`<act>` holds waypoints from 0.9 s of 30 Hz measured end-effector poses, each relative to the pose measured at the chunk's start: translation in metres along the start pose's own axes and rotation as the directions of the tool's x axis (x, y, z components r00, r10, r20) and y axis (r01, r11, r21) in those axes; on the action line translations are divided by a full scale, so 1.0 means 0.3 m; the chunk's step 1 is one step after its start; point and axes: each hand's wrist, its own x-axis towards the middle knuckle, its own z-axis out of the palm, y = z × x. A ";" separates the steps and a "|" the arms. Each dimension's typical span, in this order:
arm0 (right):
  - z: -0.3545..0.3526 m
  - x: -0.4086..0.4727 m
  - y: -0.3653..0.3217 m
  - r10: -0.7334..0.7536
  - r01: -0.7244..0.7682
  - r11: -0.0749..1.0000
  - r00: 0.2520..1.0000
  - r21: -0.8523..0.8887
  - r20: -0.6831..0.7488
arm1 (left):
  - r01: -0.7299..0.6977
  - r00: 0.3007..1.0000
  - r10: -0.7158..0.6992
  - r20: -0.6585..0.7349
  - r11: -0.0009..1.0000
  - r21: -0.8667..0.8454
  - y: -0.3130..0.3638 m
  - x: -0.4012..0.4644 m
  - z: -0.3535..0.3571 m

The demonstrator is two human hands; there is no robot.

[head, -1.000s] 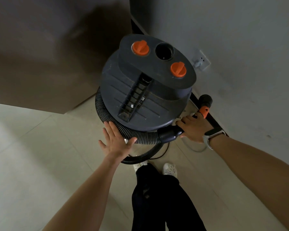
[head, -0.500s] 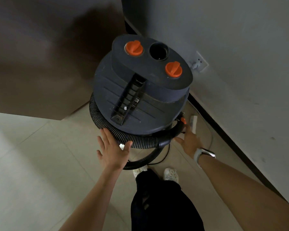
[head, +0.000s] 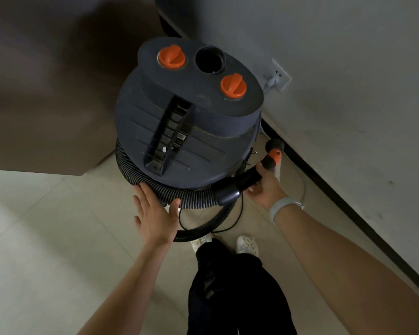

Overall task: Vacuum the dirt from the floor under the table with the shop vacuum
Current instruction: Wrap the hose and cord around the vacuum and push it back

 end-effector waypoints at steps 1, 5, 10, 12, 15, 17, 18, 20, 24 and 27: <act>0.008 -0.014 -0.003 -0.027 0.027 1.000 1.000 -0.001 0.003 | -0.004 1.000 0.004 -0.003 1.000 0.015 0.008 -0.005 0.004; 0.015 -0.047 -0.005 -0.120 0.121 0.992 0.992 -0.036 0.040 | -0.030 0.999 0.031 -0.013 0.998 0.061 0.024 -0.025 0.019; -0.008 -0.006 -0.033 -0.095 0.098 0.944 0.995 -0.315 0.024 | -0.066 0.998 0.064 0.020 0.991 0.117 0.021 -0.042 0.037; -0.016 0.034 -0.036 -0.053 0.052 0.919 0.999 -0.390 0.009 | -0.069 0.998 0.067 0.016 0.987 0.142 0.015 -0.039 0.047; -0.025 0.089 -0.027 -0.018 0.024 0.875 1.000 -0.484 0.017 | -0.067 0.997 0.070 -0.014 0.985 0.159 0.009 -0.029 0.063; -0.038 0.113 -0.020 -0.004 0.013 0.855 1.000 -0.518 0.019 | -0.067 0.996 0.074 -0.044 0.987 0.146 0.007 -0.031 0.070; -0.046 0.117 -0.020 0.001 0.014 0.841 1.000 -0.540 0.028 | -0.068 0.995 0.077 -0.058 0.988 0.137 0.008 -0.035 0.073; -0.066 0.127 -0.028 0.007 0.031 0.798 0.998 -0.602 0.061 | -0.069 0.992 0.081 -0.098 0.991 0.115 0.020 -0.050 0.081; -0.120 0.114 -0.070 0.065 0.054 0.741 0.986 -0.669 0.152 | -0.103 0.979 0.112 -0.169 0.993 0.063 0.098 -0.139 0.148; -0.192 0.072 -0.122 0.121 0.133 0.658 0.953 -0.741 0.278 | -0.165 0.964 0.174 -0.202 0.984 0.063 0.182 -0.239 0.260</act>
